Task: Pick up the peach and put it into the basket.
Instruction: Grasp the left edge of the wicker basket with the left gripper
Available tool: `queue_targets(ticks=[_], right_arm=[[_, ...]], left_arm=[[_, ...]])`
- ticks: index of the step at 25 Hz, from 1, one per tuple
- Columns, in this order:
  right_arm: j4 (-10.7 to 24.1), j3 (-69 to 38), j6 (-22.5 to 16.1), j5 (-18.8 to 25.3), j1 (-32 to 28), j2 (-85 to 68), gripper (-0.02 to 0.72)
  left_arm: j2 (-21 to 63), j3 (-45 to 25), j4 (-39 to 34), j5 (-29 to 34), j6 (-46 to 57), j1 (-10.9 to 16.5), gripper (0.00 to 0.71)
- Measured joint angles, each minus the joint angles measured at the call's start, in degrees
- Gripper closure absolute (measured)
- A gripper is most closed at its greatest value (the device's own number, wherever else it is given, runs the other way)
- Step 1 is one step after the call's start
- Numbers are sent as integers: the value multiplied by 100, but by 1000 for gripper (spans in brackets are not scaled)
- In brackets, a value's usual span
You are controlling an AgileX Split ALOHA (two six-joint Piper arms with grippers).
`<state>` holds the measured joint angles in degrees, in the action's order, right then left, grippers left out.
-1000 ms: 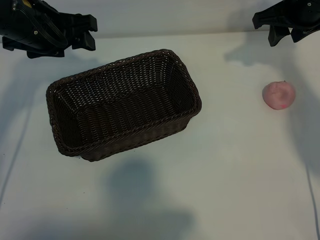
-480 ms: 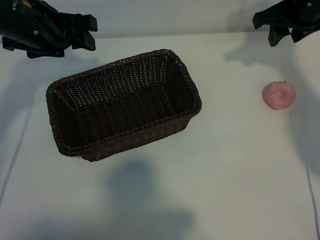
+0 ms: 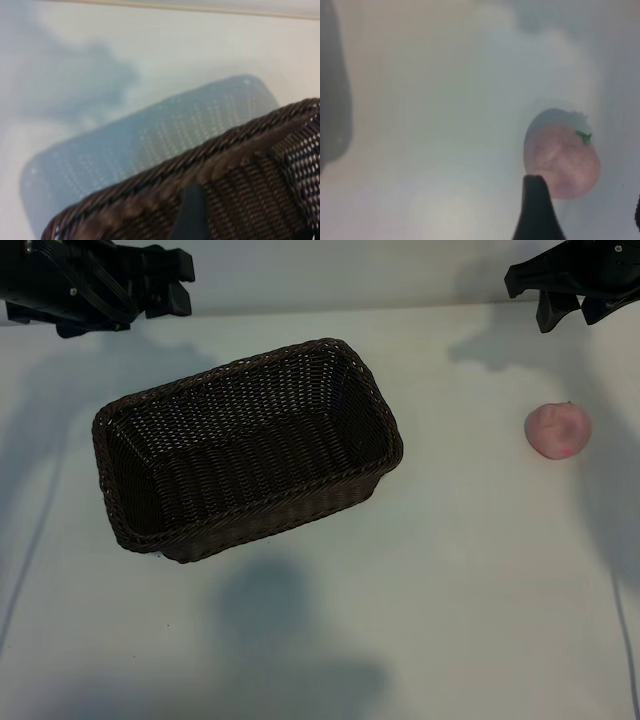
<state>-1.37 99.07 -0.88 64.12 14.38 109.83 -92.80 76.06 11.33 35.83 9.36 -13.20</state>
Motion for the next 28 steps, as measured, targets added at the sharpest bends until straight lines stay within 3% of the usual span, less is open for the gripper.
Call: queue_targets(ticks=[4,8,13,16,28], right_arm=[[0,0,0,0,0,0,237],[0,0,6,0,0,0,237],[0,0,6,26,0,0,237],[0,0,6,52,0,0,237],[0,0,6,127,0,0,238]], left_arm=[[7,-65,-219,539,114,0,131],[193,-724,-611,642,527,0,154],[634,-1992,-1133,135,1504,0,160],[695,-2380,-1397,-140,2057,0,160],[-511,-2456,-1383,-995,2402,0,162]])
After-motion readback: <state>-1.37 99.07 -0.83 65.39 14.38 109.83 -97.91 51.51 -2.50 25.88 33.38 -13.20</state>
